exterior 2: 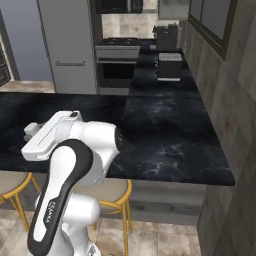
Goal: Pick up the marshmallow and place it in the cup of hot chocolate on the dining counter.
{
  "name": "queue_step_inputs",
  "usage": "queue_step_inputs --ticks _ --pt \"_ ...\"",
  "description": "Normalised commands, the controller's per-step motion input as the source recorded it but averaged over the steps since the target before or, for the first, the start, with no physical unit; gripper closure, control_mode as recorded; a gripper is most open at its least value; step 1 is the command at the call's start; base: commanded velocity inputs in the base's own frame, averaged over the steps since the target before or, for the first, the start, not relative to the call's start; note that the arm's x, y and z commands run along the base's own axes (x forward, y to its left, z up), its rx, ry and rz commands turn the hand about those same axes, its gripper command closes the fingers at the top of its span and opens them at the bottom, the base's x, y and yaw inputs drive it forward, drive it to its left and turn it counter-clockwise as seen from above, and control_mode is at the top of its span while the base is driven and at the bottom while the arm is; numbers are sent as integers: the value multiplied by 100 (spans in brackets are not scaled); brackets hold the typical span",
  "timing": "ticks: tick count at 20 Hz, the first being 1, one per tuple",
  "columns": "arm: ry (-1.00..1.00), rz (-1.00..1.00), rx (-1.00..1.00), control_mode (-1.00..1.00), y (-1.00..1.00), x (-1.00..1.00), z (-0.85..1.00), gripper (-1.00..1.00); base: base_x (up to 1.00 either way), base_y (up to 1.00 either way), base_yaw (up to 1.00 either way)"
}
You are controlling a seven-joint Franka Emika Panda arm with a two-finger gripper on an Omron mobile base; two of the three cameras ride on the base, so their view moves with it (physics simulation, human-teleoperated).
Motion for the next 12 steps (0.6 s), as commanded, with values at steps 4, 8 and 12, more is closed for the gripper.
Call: queue_step_inputs --ticks 4,8,12 --pt "9 23 6 -100 0 42 -32 100 0 0 0" --pt "9 17 0 -100 0 48 -19 100 0 0 0" --pt "6 9 0 -100 0 42 -15 100 0 0 0"
